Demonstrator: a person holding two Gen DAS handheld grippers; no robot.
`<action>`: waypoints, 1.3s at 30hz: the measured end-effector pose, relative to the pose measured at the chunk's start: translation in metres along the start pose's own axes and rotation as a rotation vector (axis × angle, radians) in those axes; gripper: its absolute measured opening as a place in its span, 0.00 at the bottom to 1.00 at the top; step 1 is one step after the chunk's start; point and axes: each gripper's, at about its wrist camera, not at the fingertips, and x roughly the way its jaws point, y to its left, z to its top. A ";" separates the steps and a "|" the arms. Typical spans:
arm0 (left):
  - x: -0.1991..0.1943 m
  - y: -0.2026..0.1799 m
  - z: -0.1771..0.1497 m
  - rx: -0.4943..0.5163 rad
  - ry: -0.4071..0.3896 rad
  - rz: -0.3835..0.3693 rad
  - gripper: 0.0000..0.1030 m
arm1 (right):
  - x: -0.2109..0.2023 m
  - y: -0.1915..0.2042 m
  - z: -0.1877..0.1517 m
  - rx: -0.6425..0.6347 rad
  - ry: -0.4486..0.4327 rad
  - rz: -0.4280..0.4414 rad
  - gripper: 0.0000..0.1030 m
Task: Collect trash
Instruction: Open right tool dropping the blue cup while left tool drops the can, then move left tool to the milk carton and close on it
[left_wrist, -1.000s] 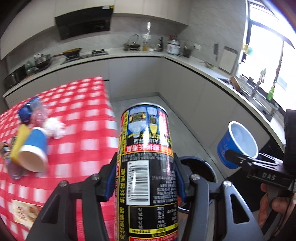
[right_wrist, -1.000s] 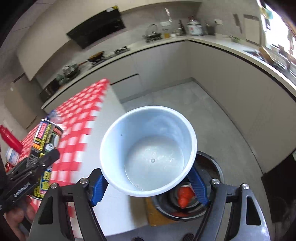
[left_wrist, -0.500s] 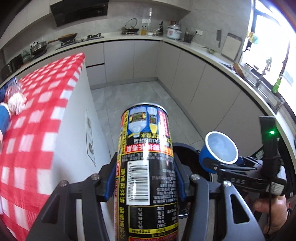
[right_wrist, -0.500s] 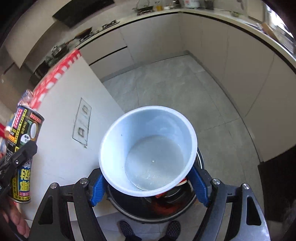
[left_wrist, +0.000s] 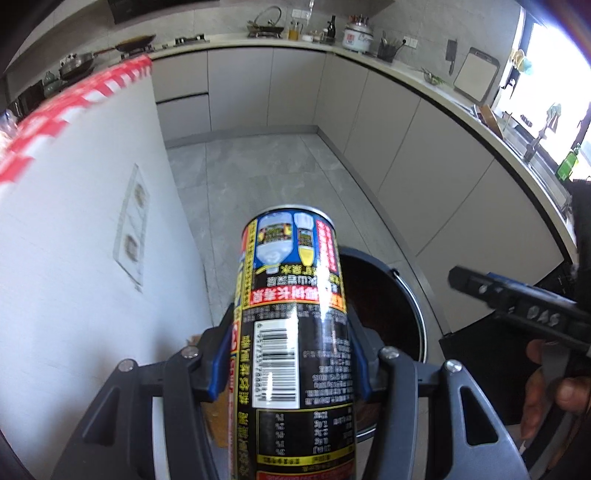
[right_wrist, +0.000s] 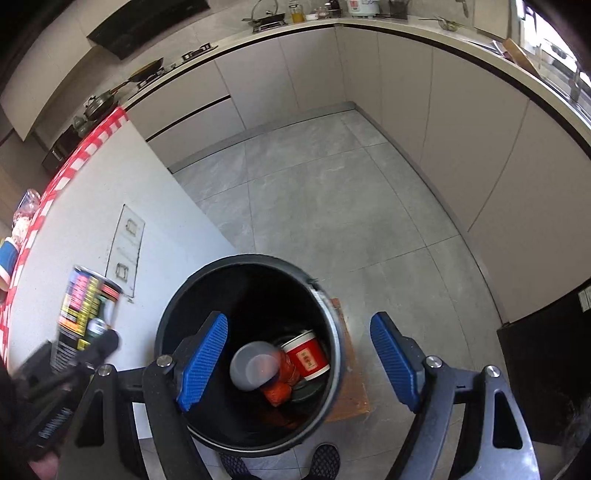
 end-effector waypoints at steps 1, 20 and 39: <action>0.005 -0.005 -0.002 0.000 0.008 -0.002 0.52 | -0.002 -0.004 -0.001 0.004 -0.002 -0.002 0.79; -0.052 -0.040 0.039 -0.002 -0.121 0.057 0.93 | -0.047 -0.014 0.017 0.033 -0.063 0.021 0.79; -0.141 0.075 0.017 -0.150 -0.215 0.232 0.93 | -0.073 0.128 0.025 -0.158 -0.084 0.180 0.79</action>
